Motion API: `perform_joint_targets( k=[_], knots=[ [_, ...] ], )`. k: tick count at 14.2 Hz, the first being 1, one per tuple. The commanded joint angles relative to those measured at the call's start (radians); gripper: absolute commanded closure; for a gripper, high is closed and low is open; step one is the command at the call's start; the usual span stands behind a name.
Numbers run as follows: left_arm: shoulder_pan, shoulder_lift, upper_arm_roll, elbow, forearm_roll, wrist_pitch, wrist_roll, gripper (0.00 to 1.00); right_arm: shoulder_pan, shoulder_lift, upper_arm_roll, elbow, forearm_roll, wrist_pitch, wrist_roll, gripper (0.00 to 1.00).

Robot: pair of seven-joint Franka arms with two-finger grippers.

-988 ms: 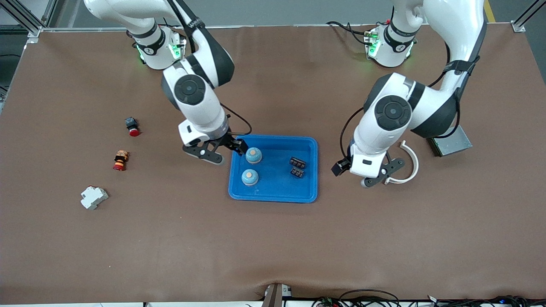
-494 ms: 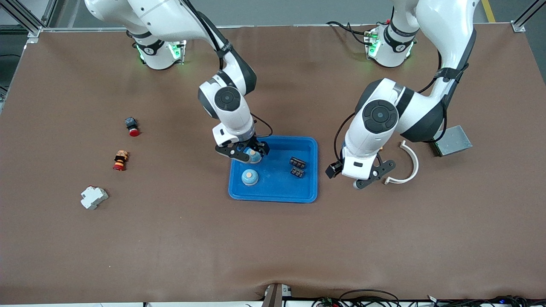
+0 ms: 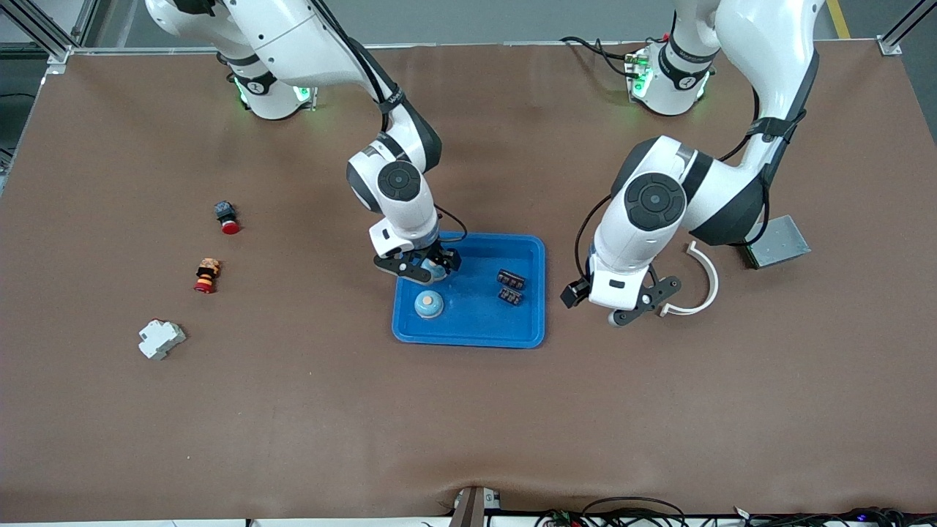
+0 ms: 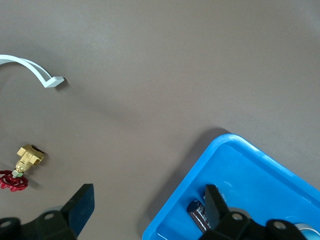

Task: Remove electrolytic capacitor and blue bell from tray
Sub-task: 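Grasp a blue bell with the right gripper while the left gripper lowers, then lift the bell out with the right gripper while the left gripper grasps a capacitor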

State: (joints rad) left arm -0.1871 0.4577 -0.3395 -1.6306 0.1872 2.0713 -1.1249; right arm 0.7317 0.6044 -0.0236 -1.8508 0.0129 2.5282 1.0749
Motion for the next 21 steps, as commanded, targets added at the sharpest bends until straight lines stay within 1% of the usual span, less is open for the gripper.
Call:
perform_joint_targets(
  k=[1,3,4,5,6,7,9,10,11,13,15,16,18,20,21],
  knots=[
    [-0.005,-0.005,-0.003,0.011,0.024,-0.016,-0.007,0.18,0.009,0.034,-0.004,0.039,-0.024,-0.009,0.023,0.0],
    [-0.006,-0.014,-0.004,0.011,0.024,-0.019,-0.007,0.43,0.006,0.046,-0.002,0.054,-0.024,-0.012,0.039,0.0],
    [-0.006,-0.016,-0.004,0.011,0.024,-0.019,-0.007,0.48,0.011,0.057,-0.002,0.065,-0.024,-0.013,0.043,0.0],
    [-0.006,-0.016,-0.004,0.011,0.024,-0.02,-0.009,0.48,0.009,0.063,-0.002,0.074,-0.022,-0.014,0.049,0.01],
    [-0.008,-0.016,-0.004,0.011,0.024,-0.019,-0.01,0.49,0.011,0.067,-0.002,0.084,-0.022,-0.016,0.056,0.06],
    [-0.009,-0.013,-0.004,0.009,0.024,-0.02,-0.012,0.49,0.011,0.069,-0.002,0.087,-0.022,-0.017,0.056,0.16],
    [-0.011,-0.007,-0.004,0.009,0.024,-0.02,-0.016,0.49,0.009,0.069,-0.001,0.094,-0.021,-0.016,0.054,0.5],
    [-0.014,-0.005,-0.004,0.009,0.024,-0.019,-0.016,0.49,0.009,0.069,-0.001,0.097,-0.019,-0.017,0.054,0.92],
    [-0.018,-0.005,-0.004,0.009,0.024,-0.019,-0.018,0.49,0.011,0.069,-0.001,0.099,-0.016,-0.016,0.057,1.0],
    [-0.018,-0.002,-0.004,0.011,0.024,-0.019,-0.015,0.49,0.012,0.064,0.001,0.107,-0.008,-0.022,0.056,1.0],
    [-0.023,0.024,-0.004,0.012,0.023,-0.001,-0.021,0.48,0.011,0.055,0.004,0.117,-0.005,-0.045,0.051,1.0],
    [-0.038,0.042,-0.004,0.02,0.021,0.01,-0.022,0.48,0.008,0.054,0.004,0.151,-0.005,-0.095,0.048,1.0],
    [-0.052,0.093,-0.004,0.058,0.023,0.018,-0.074,0.48,-0.009,0.034,0.002,0.224,-0.008,-0.242,0.014,1.0],
    [-0.08,0.145,-0.001,0.103,0.021,0.021,-0.131,0.48,-0.069,-0.02,0.002,0.249,-0.004,-0.348,-0.132,1.0],
    [-0.09,0.163,-0.001,0.116,0.02,0.021,-0.154,0.48,-0.127,-0.053,0.005,0.245,0.001,-0.373,-0.215,1.0]
  ],
)
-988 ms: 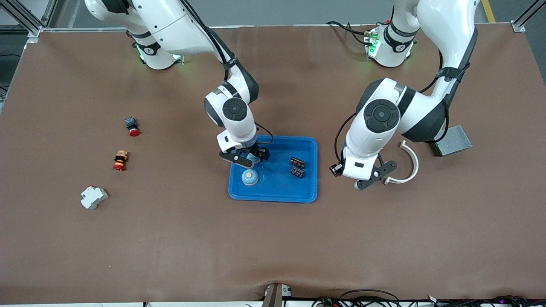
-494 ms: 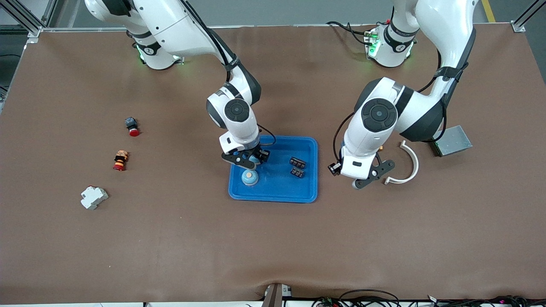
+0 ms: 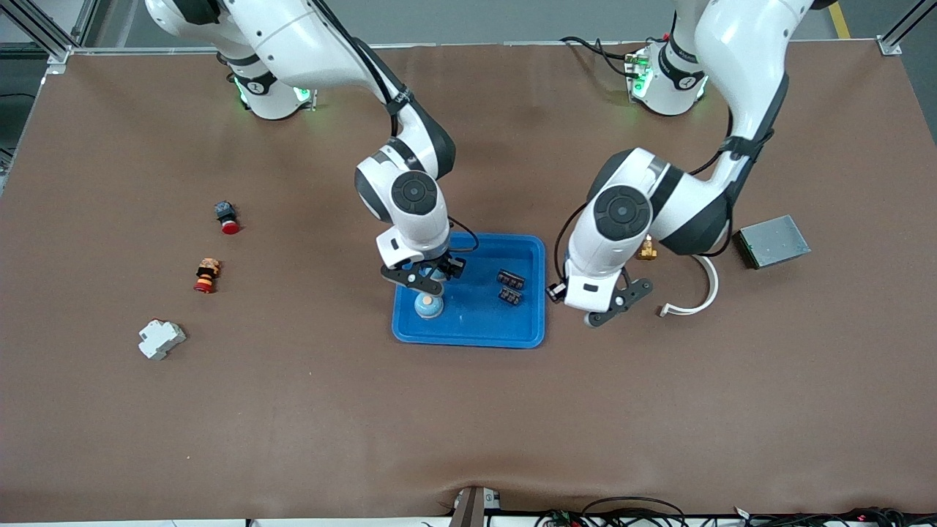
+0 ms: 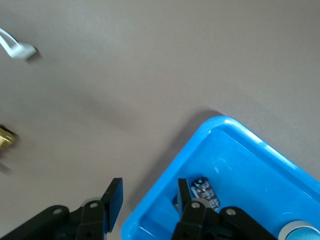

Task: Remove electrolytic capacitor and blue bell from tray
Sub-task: 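Lift the bell out with the right gripper while the left gripper grasps a capacitor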

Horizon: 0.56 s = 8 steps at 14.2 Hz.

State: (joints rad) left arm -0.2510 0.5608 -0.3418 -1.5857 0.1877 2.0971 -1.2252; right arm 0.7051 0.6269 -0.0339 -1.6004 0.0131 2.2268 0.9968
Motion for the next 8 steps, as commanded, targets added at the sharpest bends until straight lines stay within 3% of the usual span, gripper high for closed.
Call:
perform_joint_targets(
  k=[1,4,8],
  knots=[
    [-0.028,0.079,0.001,0.078,0.016,0.0,-0.086,0.48,-0.16,-0.108,0.016,-0.007,0.007,-0.1,-0.229,1.0],
    [-0.053,0.125,0.0,0.082,0.016,0.058,-0.184,0.5,-0.369,-0.18,0.014,-0.009,0.076,-0.202,-0.609,1.0],
    [-0.08,0.175,0.001,0.082,0.015,0.148,-0.327,0.5,-0.564,-0.211,0.011,-0.016,0.077,-0.277,-0.959,1.0]
  ],
)
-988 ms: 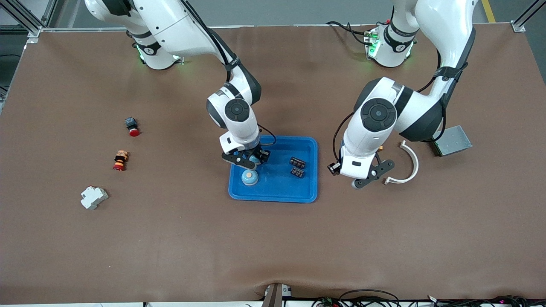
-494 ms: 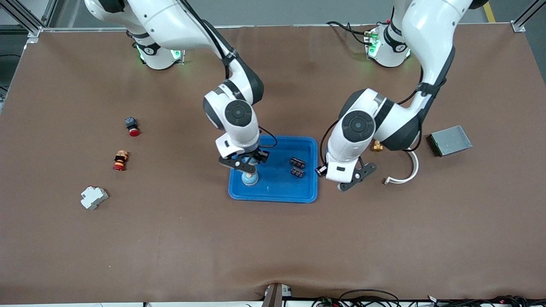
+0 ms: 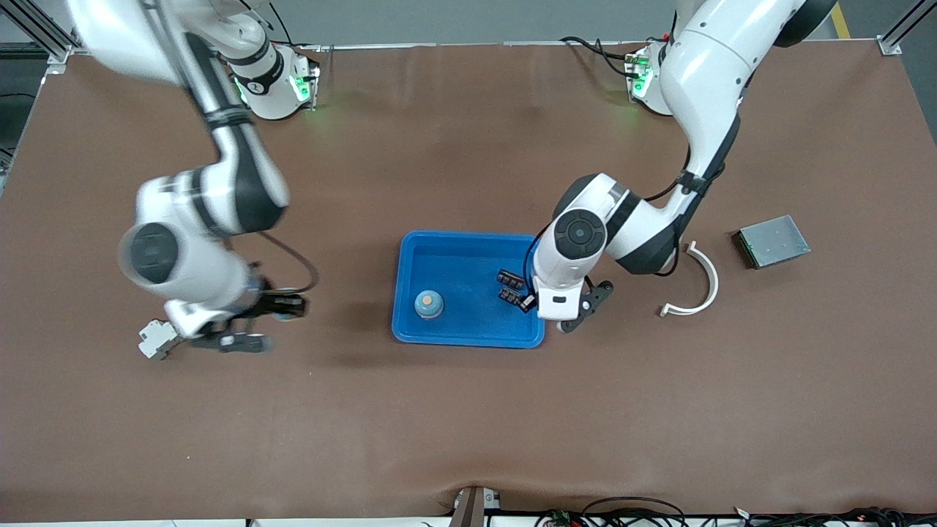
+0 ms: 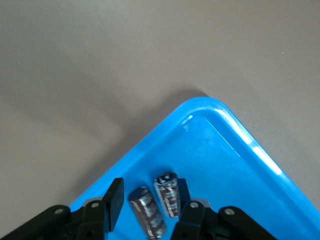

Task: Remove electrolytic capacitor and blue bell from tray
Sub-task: 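Lift the bell out with the right gripper while the left gripper grasps a capacitor, then set the bell by the white block while the left gripper carries the capacitor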

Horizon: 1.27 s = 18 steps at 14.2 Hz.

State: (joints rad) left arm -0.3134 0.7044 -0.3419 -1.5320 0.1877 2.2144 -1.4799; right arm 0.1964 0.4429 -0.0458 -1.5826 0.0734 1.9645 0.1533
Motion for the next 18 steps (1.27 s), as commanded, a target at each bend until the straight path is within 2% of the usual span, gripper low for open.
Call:
perform_joint_targets(
  k=[1,3,8,13,18],
  knots=[
    [-0.033,0.044,0.006,0.029,0.016,0.053,-0.106,0.5,-0.087,-0.035,0.021,-0.052,0.01,-0.012,-0.167,1.0],
    [-0.059,0.069,0.011,0.03,0.018,0.071,-0.151,0.5,-0.121,-0.059,0.021,-0.121,0.006,0.02,-0.218,1.0],
    [-0.092,0.104,0.03,0.03,0.018,0.079,-0.181,0.5,-0.144,-0.147,0.02,-0.342,-0.001,0.207,-0.279,1.0],
    [-0.118,0.138,0.063,0.061,0.018,0.119,-0.252,0.5,-0.186,-0.13,0.02,-0.421,-0.021,0.394,-0.336,1.0],
    [-0.139,0.164,0.086,0.073,0.018,0.128,-0.26,0.5,-0.195,-0.024,0.021,-0.43,-0.021,0.528,-0.337,1.0]
  ],
)
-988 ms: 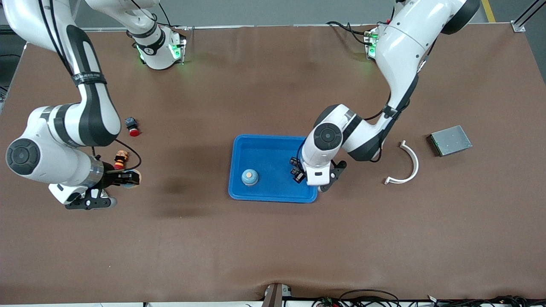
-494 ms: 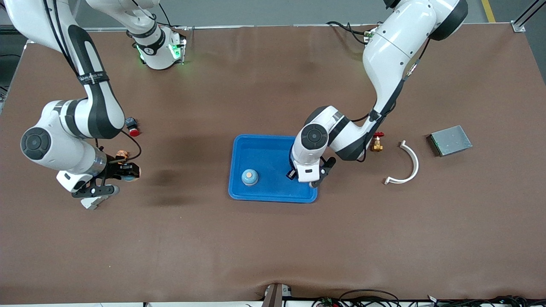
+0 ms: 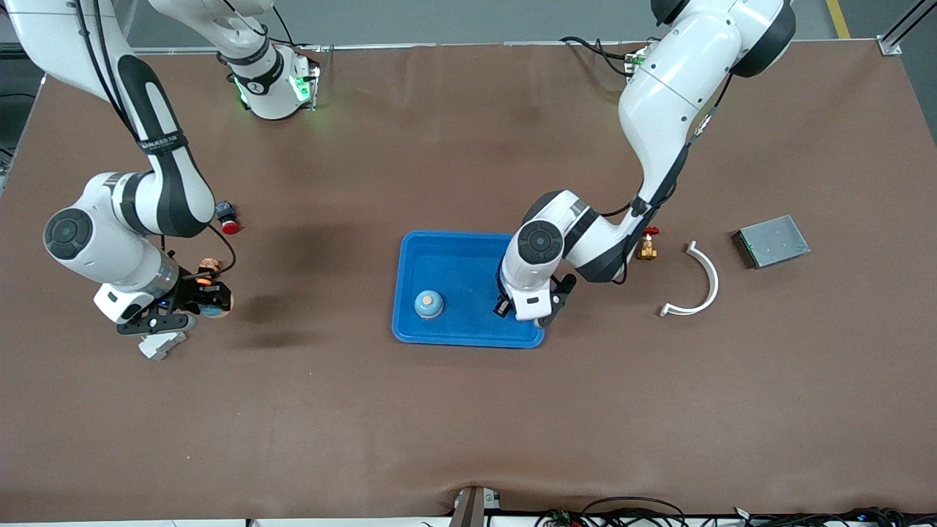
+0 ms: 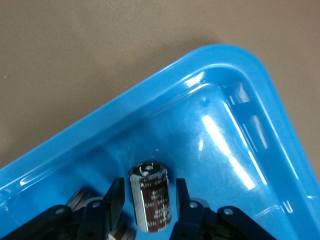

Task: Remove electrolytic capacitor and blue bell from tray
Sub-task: 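Set the bell by the white block while the left gripper carries the capacitor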

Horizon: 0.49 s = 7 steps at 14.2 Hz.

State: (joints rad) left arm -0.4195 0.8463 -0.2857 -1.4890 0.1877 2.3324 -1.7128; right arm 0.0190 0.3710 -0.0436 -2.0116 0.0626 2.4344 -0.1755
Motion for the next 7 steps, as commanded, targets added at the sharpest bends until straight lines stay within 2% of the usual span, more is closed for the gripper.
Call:
perform_joint_targets(
  k=[1,2,3,4,5,7],
  knots=[
    [-0.042,0.025,0.039,0.03,0.018,0.019,-0.027,0.51,-0.017,0.074,0.019,0.001,-0.01,0.081,-0.009,1.0],
    [-0.048,0.03,0.042,0.03,0.018,0.019,-0.027,0.55,-0.014,0.1,0.019,0.008,-0.01,0.081,-0.009,1.0],
    [-0.048,0.031,0.043,0.03,0.018,0.021,-0.025,0.66,-0.013,0.117,0.019,0.01,-0.009,0.09,-0.006,1.0],
    [-0.05,0.031,0.043,0.03,0.019,0.022,-0.024,0.87,-0.01,0.137,0.021,0.01,-0.009,0.106,0.002,1.0],
    [-0.051,0.03,0.043,0.03,0.019,0.022,-0.019,1.0,-0.007,0.15,0.021,0.014,-0.007,0.112,0.005,1.0],
    [-0.051,0.013,0.049,0.03,0.021,0.022,-0.014,1.0,-0.005,0.167,0.021,0.025,-0.003,0.11,0.005,1.0]
  ],
)
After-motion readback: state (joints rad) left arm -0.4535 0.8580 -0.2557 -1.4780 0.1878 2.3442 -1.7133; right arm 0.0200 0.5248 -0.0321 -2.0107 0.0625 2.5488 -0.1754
